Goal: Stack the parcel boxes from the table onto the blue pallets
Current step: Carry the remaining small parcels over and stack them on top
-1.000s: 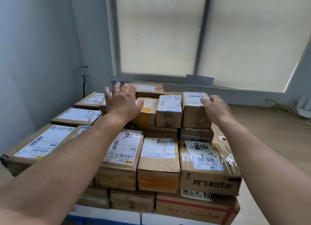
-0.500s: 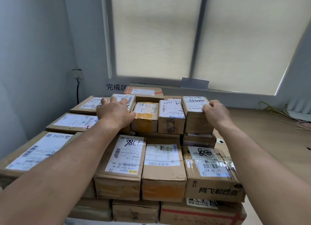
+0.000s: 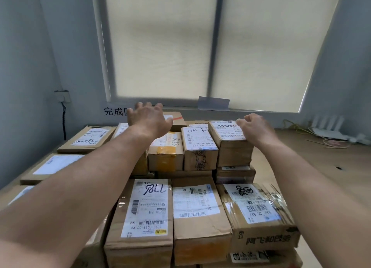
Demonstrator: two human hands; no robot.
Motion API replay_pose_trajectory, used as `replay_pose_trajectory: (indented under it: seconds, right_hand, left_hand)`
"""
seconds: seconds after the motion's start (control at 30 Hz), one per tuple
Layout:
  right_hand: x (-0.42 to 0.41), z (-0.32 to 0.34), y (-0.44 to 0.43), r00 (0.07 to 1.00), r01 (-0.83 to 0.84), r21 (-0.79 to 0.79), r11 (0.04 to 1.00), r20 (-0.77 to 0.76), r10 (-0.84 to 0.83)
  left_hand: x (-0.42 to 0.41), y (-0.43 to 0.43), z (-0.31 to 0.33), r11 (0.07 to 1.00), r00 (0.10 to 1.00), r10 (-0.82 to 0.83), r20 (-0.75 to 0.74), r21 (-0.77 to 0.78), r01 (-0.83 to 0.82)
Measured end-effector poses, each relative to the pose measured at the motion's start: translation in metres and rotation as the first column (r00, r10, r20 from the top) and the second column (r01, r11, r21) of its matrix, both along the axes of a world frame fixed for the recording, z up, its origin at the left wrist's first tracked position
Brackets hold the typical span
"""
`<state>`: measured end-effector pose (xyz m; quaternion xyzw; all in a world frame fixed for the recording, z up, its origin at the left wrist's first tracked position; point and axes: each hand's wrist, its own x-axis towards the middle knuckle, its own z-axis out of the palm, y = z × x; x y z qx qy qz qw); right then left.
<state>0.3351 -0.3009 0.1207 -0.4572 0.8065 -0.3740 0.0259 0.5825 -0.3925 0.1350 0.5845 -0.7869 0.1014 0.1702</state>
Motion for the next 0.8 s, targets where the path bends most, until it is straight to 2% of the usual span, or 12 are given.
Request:
replay_pose_trajectory:
  seconds: [0.2,0.4,0.53,0.67,0.8]
  right_hand:
    - [-0.028,0.008,-0.016,1.0,0.018,-0.014,1.0,0.001,-0.018]
    - [-0.07,0.014,-0.042,0.994,-0.012,-0.033,0.999,0.105,0.016]
    - [-0.098,0.005,-0.078,0.976,-0.085,-0.019,0.996,0.197,0.087]
    - [-0.101,-0.01,-0.107,0.935,-0.224,0.108,0.969,0.304,0.182]
    - [-0.089,-0.021,-0.121,0.877,-0.372,0.185,0.91,0.39,0.279]
  left_hand:
    - [-0.028,-0.029,0.005,0.998,0.998,-0.054,-0.01,0.041,0.054]
    - [-0.061,-0.053,0.003,0.993,1.0,-0.016,-0.01,0.118,0.017]
    - [-0.072,-0.076,-0.001,0.986,0.999,0.037,0.003,0.161,-0.037]
    - [-0.077,-0.091,-0.007,0.962,0.992,0.111,0.053,0.244,-0.121]
    - [-0.071,-0.094,-0.013,0.918,0.987,0.157,0.029,0.363,-0.157]
